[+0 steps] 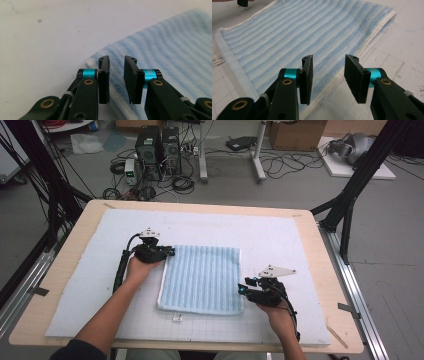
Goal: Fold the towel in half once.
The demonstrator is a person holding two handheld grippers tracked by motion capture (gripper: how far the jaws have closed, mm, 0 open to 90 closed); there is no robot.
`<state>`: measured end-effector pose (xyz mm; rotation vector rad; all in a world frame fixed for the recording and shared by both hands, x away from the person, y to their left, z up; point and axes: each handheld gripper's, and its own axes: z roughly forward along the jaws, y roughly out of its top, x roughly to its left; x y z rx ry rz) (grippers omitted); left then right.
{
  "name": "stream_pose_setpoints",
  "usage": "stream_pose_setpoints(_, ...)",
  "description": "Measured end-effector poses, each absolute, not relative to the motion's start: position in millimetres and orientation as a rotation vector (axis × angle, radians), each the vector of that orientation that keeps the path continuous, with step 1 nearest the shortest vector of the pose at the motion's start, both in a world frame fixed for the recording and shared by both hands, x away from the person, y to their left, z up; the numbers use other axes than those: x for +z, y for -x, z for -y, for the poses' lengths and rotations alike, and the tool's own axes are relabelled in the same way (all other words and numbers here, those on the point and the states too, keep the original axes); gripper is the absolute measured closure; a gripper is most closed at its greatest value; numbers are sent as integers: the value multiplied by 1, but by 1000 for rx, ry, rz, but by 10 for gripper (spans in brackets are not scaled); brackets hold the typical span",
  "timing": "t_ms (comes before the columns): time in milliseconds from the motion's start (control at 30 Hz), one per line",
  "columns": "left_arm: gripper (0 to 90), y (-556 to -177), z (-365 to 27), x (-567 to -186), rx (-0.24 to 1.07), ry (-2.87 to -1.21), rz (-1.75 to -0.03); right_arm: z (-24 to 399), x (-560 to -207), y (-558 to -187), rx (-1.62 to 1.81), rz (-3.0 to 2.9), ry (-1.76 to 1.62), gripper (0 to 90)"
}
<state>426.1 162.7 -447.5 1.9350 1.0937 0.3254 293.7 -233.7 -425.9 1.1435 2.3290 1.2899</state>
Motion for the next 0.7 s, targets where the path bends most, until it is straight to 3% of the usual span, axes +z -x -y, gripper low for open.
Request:
stream_pose_setpoints(167, 762, -426, -163, -449, 364, -1959, -1100, 233, -426, -299, 1292, -2313, -1160, 572)
stream_pose_setpoints(267, 721, -426, -164, -449, 371, -1957, -1124, 233, -422, -309, 1273, -2269, -1175, 578)
stream_pose_setpoints(500, 701, -426, -164, -449, 375, -1951, -1124, 217, -418, -355, 1211, -2192, -1197, 770)
stream_pose_setpoints(700, 705, -427, -165, -450, 370, -1952, -1122, 197, -430, -398, 1072, -2247, -1252, 786)
